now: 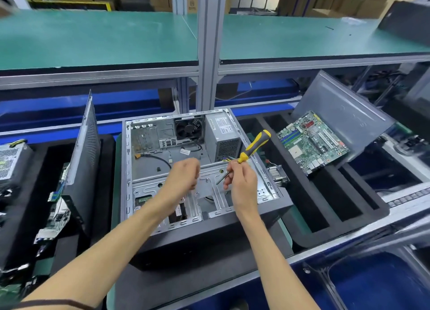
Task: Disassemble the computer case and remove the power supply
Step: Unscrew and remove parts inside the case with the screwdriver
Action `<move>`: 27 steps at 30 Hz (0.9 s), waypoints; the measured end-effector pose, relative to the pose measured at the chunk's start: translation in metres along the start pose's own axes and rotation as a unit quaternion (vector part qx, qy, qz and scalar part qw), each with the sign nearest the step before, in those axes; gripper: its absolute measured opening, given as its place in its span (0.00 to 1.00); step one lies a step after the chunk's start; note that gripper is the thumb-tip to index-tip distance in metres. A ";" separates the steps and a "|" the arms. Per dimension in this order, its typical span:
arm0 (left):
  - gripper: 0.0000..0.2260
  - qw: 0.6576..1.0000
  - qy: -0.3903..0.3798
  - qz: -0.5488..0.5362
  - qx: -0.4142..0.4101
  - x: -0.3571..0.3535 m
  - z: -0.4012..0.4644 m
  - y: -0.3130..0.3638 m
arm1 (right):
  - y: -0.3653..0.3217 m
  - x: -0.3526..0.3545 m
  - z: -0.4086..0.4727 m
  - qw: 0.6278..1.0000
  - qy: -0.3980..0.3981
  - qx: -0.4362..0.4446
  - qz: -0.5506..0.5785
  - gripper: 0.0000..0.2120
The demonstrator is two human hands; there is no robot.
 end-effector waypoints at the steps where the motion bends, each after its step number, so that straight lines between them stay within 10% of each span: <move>1: 0.10 0.980 -0.006 -0.177 0.088 0.000 0.002 -0.001 | 0.000 0.000 0.000 1.000 0.002 0.001 0.001 0.14; 3: 0.08 0.923 -0.017 -0.331 0.193 0.000 0.002 -0.003 | 0.001 0.000 0.000 1.000 0.001 0.004 0.001 0.13; 5: 0.10 0.937 -0.001 -0.297 0.184 0.005 0.005 -0.004 | 0.002 0.000 0.001 1.000 0.001 0.006 0.001 0.13; 8: 0.18 0.987 0.030 0.158 -0.006 0.009 0.010 0.001 | 0.003 0.000 0.001 1.000 0.004 0.008 0.001 0.13; 11: 0.20 0.760 0.056 0.605 -0.230 -0.011 0.008 -0.006 | 0.001 0.000 0.000 1.000 0.002 0.009 -0.005 0.13; 17: 0.13 0.646 -0.065 0.692 -0.316 -0.020 0.016 -0.017 | -0.004 0.011 -0.003 1.000 0.020 0.001 -0.012 0.12; 19: 0.14 0.684 -0.079 0.662 -0.295 -0.014 0.022 -0.017 | -0.004 0.017 -0.003 1.000 0.028 -0.001 -0.012 0.12; 24: 0.19 0.968 -0.034 0.213 -0.128 -0.023 0.025 -0.005 | -0.011 0.039 0.001 0.998 0.058 0.008 0.001 0.11; 27: 0.13 0.979 -0.075 -0.166 0.090 -0.068 0.013 0.001 | -0.017 0.064 0.006 0.996 0.086 0.019 0.008 0.11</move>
Point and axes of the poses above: each hand's wrist, its own z-axis towards the middle knuckle, its own x-axis out of the back of the hand, y = z × x, the point moved 3 cm from there along z, towards the middle knuckle, and after that the axes turned 14 degrees about -z, right-handed, at the moved point
